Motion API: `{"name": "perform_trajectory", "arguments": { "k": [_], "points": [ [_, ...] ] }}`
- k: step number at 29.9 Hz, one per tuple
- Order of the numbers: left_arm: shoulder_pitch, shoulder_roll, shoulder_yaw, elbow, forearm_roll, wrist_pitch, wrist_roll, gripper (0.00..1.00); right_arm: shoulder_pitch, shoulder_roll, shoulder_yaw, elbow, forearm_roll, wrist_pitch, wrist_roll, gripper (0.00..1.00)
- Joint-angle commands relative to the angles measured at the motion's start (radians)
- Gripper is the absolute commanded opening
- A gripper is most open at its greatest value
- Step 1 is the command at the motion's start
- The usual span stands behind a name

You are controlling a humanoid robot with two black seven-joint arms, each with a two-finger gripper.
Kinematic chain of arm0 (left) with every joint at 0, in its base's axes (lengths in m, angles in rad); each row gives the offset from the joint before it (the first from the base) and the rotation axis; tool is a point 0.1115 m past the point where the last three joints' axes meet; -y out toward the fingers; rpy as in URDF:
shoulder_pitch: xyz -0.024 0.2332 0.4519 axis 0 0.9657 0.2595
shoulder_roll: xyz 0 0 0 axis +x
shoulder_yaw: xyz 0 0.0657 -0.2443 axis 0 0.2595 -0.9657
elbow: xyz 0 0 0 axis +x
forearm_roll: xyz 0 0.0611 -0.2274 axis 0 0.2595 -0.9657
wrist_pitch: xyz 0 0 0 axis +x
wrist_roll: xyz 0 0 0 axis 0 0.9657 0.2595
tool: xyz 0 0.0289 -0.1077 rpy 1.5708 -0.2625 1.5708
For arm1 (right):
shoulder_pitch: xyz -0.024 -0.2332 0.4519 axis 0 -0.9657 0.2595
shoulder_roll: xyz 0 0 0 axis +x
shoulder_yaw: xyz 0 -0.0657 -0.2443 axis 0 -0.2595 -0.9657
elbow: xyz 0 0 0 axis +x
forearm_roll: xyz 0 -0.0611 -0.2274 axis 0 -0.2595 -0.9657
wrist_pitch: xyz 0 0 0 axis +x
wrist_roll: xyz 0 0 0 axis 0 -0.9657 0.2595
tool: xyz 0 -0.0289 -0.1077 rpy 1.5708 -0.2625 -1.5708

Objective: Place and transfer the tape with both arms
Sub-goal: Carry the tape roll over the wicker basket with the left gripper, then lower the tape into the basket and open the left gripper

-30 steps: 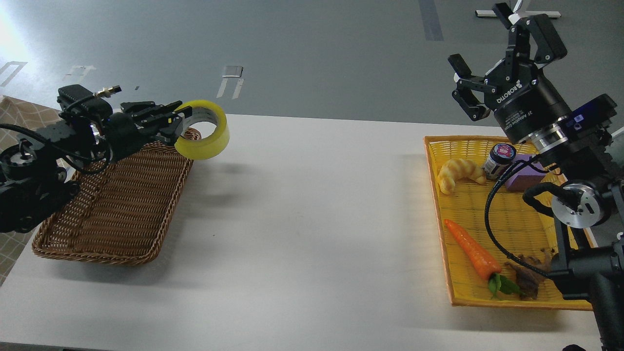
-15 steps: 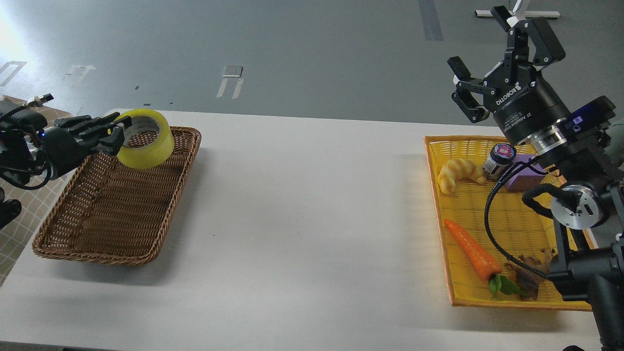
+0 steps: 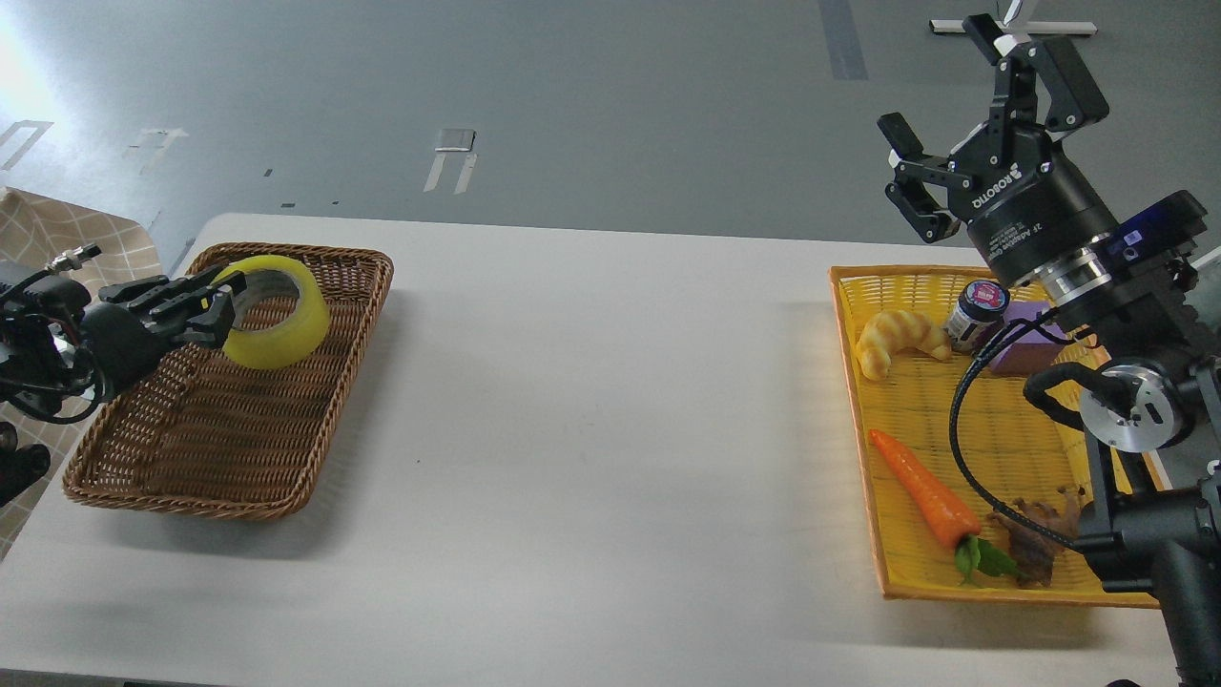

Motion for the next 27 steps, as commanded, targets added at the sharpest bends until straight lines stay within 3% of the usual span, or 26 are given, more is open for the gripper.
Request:
{"name": "perform_trajectory", "arguments": {
  "k": [1, 11, 15, 16, 18, 19, 20, 21, 27],
  "points": [
    [0.021, -0.034, 0.001, 0.052, 0.0, 0.017, 0.0, 0.07, -0.002, 0.003, -0.001, 0.0, -0.001, 0.0, 0.0, 1.0],
    [0.039, -0.054, 0.001, 0.095, 0.0, 0.032, 0.0, 0.12, 0.0, 0.001, -0.001, -0.004, -0.001, 0.0, 0.0, 1.0],
    [0.039, -0.06, 0.001, 0.099, -0.014, 0.06, 0.0, 0.26, 0.0, 0.001, -0.001, -0.004, -0.001, 0.0, 0.0, 1.0],
    [0.039, -0.06, 0.001, 0.101, -0.014, 0.078, 0.0, 0.4, 0.0, 0.001, -0.001, -0.004, -0.001, 0.0, 0.0, 1.0],
    [0.039, -0.06, 0.002, 0.104, -0.012, 0.094, 0.0, 0.59, -0.002, 0.0, -0.003, -0.004, -0.001, 0.0, 0.0, 1.0],
    [0.041, -0.063, 0.001, 0.113, -0.014, 0.101, 0.0, 0.75, -0.002, 0.0, -0.003, -0.004, -0.001, 0.0, 0.0, 1.0],
    [0.044, -0.067, 0.002, 0.122, -0.014, 0.106, 0.0, 0.84, -0.003, 0.0, -0.001, -0.004, -0.001, 0.0, 0.0, 1.0],
    [0.045, -0.086, 0.002, 0.151, -0.014, 0.117, 0.0, 0.89, -0.003, 0.0, -0.001, -0.004, -0.001, 0.0, 0.0, 1.0],
    [0.045, -0.132, 0.034, 0.247, -0.017, 0.183, 0.0, 0.93, -0.006, 0.0, -0.001, -0.004, -0.001, 0.0, 0.0, 1.0]
  ]
}}
